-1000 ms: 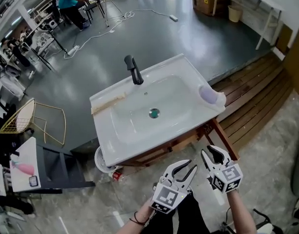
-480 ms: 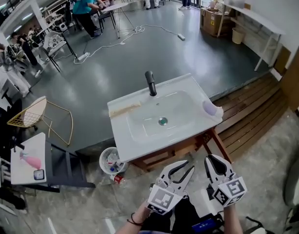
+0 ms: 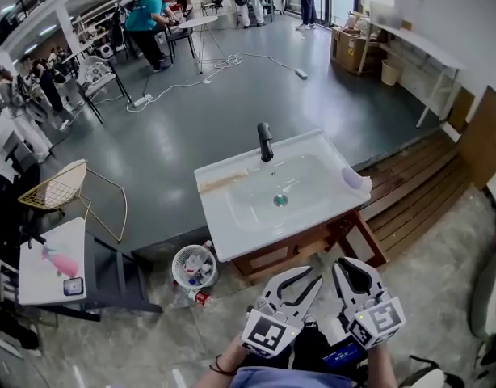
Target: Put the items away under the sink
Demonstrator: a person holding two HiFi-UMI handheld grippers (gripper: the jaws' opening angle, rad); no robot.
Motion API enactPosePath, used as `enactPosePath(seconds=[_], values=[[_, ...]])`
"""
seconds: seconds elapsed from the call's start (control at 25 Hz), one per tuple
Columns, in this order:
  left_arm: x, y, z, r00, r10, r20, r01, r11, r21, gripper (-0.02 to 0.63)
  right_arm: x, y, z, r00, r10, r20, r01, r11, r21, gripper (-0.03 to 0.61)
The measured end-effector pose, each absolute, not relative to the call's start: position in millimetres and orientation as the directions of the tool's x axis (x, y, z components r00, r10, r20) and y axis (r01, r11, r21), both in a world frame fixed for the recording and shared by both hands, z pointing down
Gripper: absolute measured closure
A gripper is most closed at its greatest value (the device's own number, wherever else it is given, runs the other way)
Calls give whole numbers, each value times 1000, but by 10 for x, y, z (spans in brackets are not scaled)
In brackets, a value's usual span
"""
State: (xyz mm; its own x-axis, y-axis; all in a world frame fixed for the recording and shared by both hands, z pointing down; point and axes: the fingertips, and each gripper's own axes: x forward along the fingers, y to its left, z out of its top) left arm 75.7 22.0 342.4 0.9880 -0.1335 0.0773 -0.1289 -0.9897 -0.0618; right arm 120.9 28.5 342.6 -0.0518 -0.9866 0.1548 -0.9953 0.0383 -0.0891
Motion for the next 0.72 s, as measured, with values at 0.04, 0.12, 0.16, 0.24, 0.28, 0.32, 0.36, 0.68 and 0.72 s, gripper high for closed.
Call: enactPosePath(seconds=[0.04,0.12,0.16,0.24,0.28,0.32,0.36,0.68,0.72], values=[[697,218,3417,987,-139,74,-135,-989,-63,515,1165,297,3405,-50,-987,154,-995,37,-88,528],[588,225,3423,985,-153,75,-149,-987,-58,516,1084,338,3371,-51,-987,155,-995,37,-91,528],[539,237,3430,984,-160,77,-156,-986,-55,515,1047,364,3357,-52,-986,156,-995,38,-92,529],[453,269,3427,982,-170,81,-166,-985,-55,515,982,412,3329,-54,-986,158,-995,40,-90,529],[415,289,3416,981,-173,81,-169,-984,-58,515,955,428,3317,-55,-986,158,-995,42,-88,529],[382,313,3401,981,-176,81,-172,-983,-62,515,930,440,3308,-58,-985,160,-995,45,-85,529],[353,340,3385,981,-179,79,-174,-982,-67,515,909,450,3302,-62,-985,162,-995,49,-82,529],[249,630,3253,969,-242,58,-238,-969,-69,515,815,603,3275,-122,-979,161,-992,116,-49,531],[243,695,3244,966,-252,59,-248,-966,-68,515,810,659,3270,-131,-978,160,-991,125,-45,531]])
